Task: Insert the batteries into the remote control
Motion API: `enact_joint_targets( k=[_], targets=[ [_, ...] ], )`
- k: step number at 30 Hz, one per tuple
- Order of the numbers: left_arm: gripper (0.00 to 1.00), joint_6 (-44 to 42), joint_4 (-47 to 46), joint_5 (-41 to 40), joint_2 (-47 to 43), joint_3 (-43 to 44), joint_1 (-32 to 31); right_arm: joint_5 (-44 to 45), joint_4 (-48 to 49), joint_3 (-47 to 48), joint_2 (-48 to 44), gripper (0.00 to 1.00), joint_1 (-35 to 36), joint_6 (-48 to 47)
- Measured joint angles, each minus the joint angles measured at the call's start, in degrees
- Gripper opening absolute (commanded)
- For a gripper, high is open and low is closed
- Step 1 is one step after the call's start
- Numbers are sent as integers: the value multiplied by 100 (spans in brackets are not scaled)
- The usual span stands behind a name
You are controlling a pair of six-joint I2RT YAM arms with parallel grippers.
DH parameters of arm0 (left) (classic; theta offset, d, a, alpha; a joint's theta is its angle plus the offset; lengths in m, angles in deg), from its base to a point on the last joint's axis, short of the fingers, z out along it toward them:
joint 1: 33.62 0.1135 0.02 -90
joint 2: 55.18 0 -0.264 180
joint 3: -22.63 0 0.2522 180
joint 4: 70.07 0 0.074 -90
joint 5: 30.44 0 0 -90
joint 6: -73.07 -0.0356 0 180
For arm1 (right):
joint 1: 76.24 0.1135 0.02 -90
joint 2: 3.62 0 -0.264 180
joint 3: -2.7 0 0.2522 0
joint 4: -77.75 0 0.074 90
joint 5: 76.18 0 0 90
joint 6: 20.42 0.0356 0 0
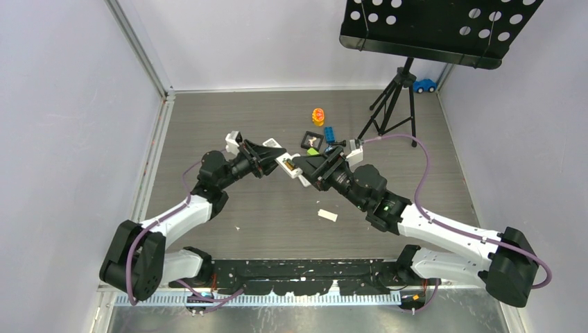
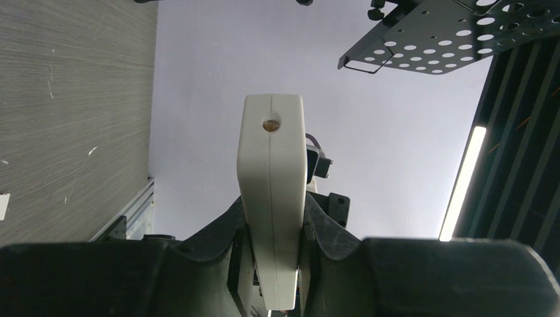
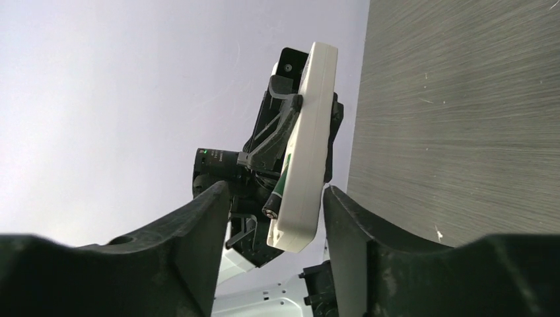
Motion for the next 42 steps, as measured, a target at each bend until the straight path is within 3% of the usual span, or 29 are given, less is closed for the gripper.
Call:
enact_joint_targets(
  k=[20,30,37,42],
  targets=[
    [0,114,-208,20,149,50,33,52,85,39,374,27,0,339],
    [0,-699,-13,39,66,114,70,175,-833,426,450,27,9,11],
    [0,-2041,472,66,-293,144,90,31,-1176,433,487,53,4,-621],
    [0,-3248,1338,-76,-894,245,66,-232,-1460,415,431,68,-68,-1045]
  ],
)
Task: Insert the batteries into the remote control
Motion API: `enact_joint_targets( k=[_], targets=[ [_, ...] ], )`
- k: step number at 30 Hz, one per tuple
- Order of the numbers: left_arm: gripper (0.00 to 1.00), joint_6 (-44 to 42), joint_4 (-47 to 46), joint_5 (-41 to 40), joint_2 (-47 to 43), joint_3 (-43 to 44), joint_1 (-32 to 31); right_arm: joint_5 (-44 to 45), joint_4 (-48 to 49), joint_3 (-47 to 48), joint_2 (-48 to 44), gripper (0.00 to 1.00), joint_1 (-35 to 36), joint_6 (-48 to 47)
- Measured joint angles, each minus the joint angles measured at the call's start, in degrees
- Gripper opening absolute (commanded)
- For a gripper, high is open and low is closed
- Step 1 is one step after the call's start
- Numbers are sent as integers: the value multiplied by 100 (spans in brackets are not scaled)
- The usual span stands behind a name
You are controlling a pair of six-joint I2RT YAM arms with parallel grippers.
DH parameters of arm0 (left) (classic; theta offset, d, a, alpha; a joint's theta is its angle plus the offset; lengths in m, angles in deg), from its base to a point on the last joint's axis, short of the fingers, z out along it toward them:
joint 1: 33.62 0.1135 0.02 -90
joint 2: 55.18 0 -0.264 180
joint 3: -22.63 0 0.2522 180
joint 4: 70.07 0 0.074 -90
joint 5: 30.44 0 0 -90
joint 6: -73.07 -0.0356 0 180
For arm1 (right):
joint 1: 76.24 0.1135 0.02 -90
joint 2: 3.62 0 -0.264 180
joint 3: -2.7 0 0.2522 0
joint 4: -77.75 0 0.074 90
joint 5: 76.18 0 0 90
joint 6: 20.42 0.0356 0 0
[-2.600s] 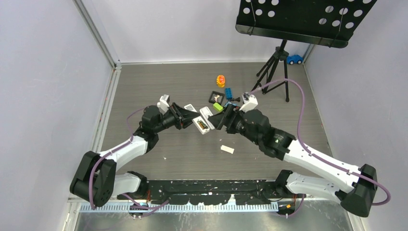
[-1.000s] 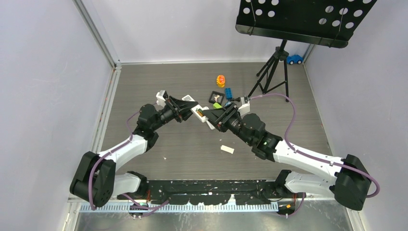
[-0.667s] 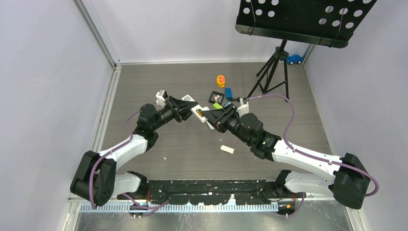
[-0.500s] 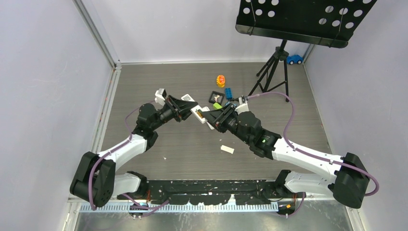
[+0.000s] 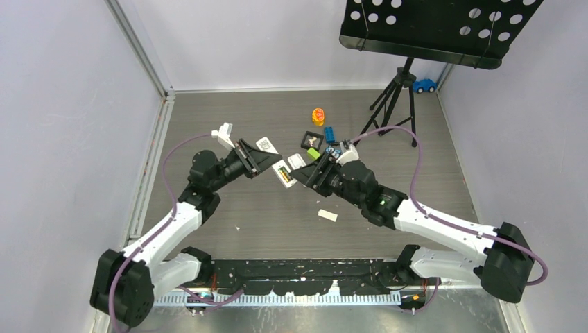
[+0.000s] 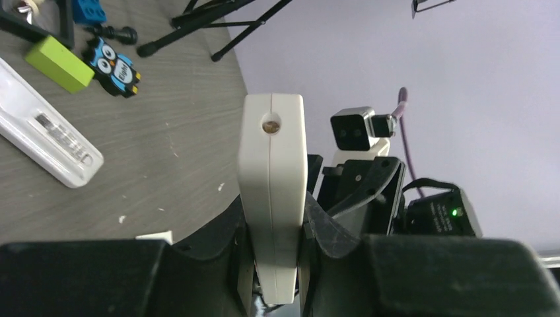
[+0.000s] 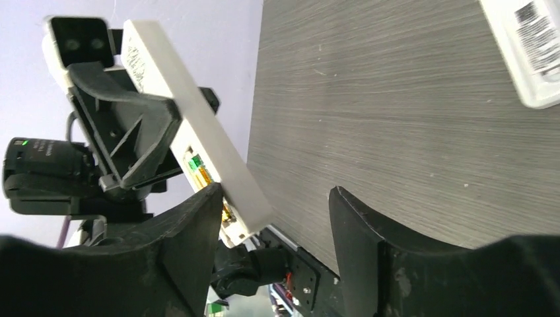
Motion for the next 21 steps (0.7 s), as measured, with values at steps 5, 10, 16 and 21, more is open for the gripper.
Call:
enact_joint_targets(
  k=[5,10,16,21],
  targets=[
    [0,-769,492,-234,-492,57,-4,-68,-396,-98,-509,72,-166,-544],
    [0,-1036,546,-496,-549,-74,-4,-7,-1084,-28,-811,72,-199,-1207],
    [0,-1051,533,-673,-236,-437,-4,-612,-1827,339,-302,76,-210,-2251],
    [0,-973,345,-675,212,-638,-4,-1180,-1897,691,551,76,-55,-3038]
  ],
)
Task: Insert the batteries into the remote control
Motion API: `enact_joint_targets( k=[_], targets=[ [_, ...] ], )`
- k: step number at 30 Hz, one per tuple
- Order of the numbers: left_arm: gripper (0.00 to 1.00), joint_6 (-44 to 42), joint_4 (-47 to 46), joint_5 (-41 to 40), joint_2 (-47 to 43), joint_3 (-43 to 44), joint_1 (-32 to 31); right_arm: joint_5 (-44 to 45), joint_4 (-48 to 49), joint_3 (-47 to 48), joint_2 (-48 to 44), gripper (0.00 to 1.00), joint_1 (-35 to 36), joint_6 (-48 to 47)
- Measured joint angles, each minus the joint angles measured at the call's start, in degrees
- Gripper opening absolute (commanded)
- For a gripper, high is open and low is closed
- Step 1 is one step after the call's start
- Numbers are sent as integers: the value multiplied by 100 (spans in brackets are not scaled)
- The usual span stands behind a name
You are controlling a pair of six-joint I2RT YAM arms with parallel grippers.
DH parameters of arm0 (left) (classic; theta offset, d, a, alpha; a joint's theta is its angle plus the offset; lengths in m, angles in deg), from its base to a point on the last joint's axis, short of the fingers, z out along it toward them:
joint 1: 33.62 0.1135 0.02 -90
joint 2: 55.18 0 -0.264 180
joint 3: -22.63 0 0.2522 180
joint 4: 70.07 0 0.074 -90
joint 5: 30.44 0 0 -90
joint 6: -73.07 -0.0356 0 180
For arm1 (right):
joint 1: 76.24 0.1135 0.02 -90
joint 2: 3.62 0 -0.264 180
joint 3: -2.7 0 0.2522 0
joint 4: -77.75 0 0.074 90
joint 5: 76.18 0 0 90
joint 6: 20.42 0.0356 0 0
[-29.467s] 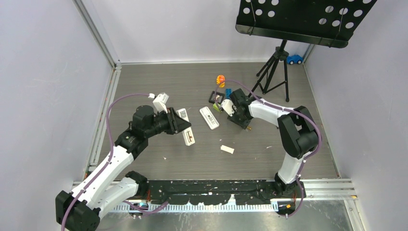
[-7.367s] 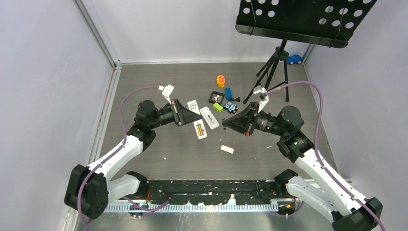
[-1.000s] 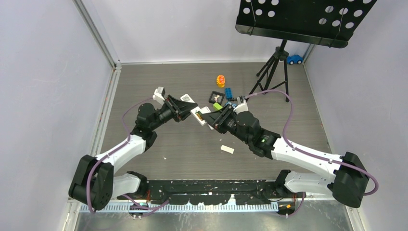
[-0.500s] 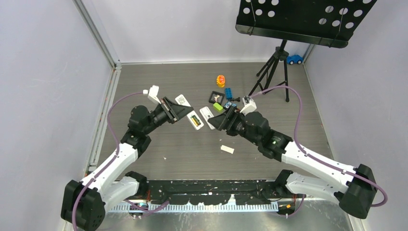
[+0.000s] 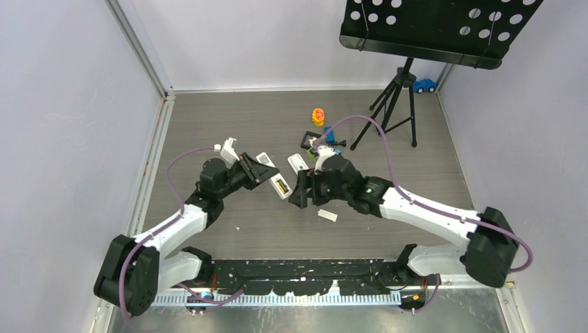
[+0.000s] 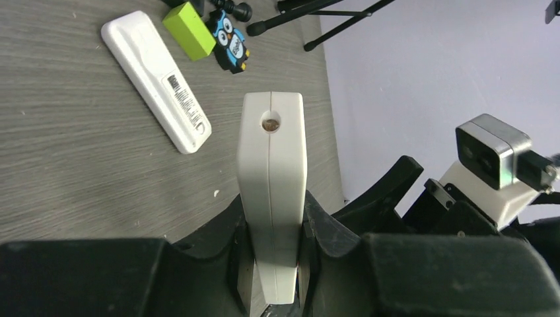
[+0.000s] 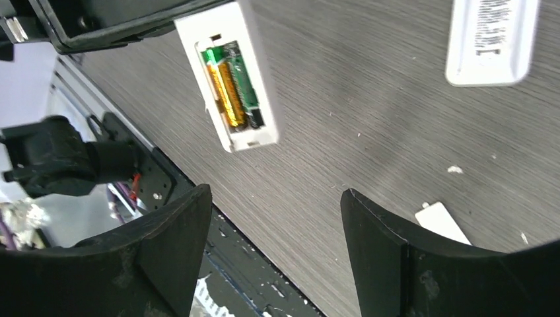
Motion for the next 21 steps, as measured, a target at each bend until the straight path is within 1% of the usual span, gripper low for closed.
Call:
enact_joint_targets(
  k=[6,10,11,13,14,16,17,18,19,20,21],
  targets=[
    [0,133,-238,4,256,-168,0,-7,-33,721,1078,76,332,-868],
    [0,162,-297,7,269,-203,0,15,9,1045,1456,74,396,-1276],
    [0,164,-313,9,269,-203,0,17,37,1093,1526,72,398,-1360],
    [0,170,-341,17,269,-203,0,17,96,1141,1644,63,398,-1513],
    [0,177,-341,26,269,-203,0,17,109,1163,1700,56,398,-1591],
    [1,179,-337,44,269,-205,0,13,144,1202,1823,40,398,-1755],
    [3,181,-332,46,269,-205,0,9,153,1215,1878,34,398,-1827],
    [9,166,-326,39,269,-205,0,-2,164,1228,1930,28,396,-1897],
    [22,160,-304,33,269,-214,0,7,162,1255,1978,22,398,-1939],
    [34,160,-295,24,264,-234,7,7,153,1283,2013,20,398,-1982],
    [50,160,-275,0,256,-240,9,-11,153,1300,2041,20,398,-2057]
  ],
)
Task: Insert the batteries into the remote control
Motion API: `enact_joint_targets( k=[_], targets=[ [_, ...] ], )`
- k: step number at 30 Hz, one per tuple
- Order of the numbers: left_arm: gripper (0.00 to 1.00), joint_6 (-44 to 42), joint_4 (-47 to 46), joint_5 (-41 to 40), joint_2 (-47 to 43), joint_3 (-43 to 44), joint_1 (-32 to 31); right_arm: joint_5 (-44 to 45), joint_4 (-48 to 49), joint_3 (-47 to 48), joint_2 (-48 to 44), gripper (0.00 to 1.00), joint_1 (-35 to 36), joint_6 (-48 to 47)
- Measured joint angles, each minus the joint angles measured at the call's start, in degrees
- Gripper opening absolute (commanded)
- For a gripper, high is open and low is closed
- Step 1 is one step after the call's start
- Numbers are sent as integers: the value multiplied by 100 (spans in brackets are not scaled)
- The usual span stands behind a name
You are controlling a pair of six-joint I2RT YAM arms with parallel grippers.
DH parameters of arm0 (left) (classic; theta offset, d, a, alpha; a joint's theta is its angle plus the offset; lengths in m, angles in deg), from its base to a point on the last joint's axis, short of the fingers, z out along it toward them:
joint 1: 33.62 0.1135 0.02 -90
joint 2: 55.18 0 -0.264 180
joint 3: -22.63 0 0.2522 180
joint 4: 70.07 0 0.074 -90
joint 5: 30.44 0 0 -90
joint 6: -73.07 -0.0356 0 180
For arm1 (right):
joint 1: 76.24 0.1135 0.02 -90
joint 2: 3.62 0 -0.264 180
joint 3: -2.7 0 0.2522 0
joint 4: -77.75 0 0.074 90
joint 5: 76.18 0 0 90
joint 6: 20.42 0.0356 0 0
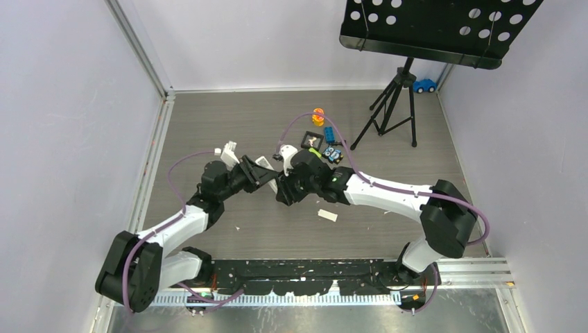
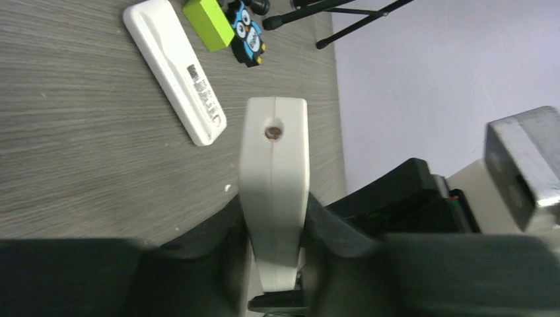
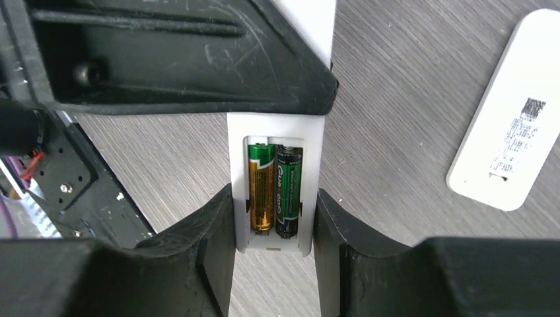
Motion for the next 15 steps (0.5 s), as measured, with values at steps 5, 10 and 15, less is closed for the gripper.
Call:
enact_joint_targets(
  k=[5,10,15],
  targets=[
    [84,-170,855,-243,-339,35,-2,-179,-463,181,125,15,0,-623],
    [90,-520,2719,-1056,-935,496,125,-192,-1073,382,470,14,0,-1137],
    [91,-772,4247,-2031,-1226,1001,398,-192,-1578,433,927,12,0,-1449]
  ],
)
